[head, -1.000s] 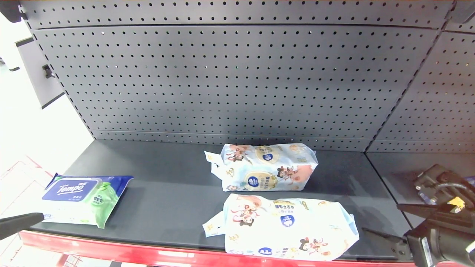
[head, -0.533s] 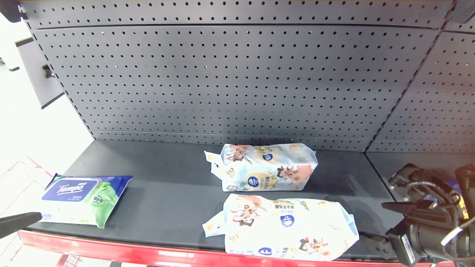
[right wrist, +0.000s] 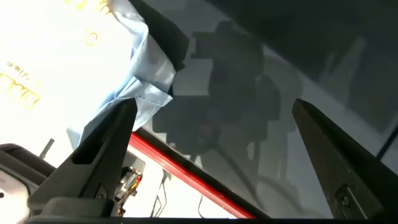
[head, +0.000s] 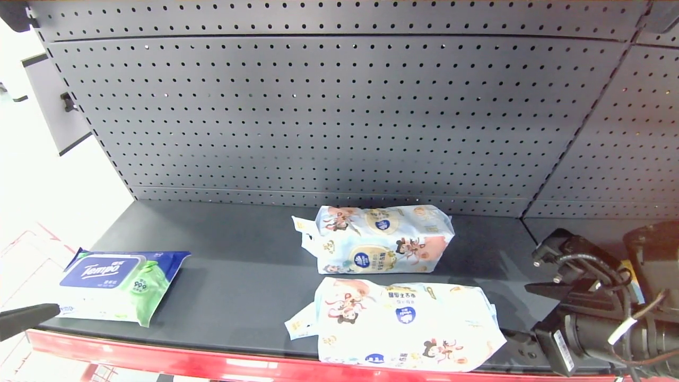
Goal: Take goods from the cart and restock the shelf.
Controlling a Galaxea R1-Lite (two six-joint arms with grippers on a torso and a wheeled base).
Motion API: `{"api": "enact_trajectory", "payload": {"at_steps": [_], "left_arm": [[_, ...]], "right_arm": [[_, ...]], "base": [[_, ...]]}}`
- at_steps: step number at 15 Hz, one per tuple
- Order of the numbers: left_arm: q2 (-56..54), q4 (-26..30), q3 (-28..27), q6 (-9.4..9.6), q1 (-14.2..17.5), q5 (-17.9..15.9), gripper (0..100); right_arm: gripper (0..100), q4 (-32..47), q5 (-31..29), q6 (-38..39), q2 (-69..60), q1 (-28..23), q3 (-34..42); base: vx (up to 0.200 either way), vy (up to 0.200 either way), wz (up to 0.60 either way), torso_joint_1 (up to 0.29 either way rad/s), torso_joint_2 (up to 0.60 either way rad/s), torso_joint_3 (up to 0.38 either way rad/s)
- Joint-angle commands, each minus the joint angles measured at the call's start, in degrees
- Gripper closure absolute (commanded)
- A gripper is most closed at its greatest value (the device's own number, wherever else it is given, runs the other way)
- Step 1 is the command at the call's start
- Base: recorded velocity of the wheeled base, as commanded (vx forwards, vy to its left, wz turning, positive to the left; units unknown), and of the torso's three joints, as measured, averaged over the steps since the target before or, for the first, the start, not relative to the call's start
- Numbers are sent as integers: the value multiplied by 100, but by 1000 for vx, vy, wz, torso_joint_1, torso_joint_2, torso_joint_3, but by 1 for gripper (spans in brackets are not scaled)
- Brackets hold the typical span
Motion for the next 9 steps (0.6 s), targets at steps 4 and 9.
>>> {"api": "enact_trajectory", "payload": {"at_steps": [4, 9], "left_arm": [[13, 1, 0, -1, 161, -9, 0], [-48, 1, 0, -1, 170, 0, 0]], "right_arm": [[0, -2, 12, -17, 196, 90, -123], [0, -2, 3, 1, 293, 283, -254]], "base": [[0, 0, 0, 0, 0, 0], [0, 0, 0, 0, 0, 0]]}}
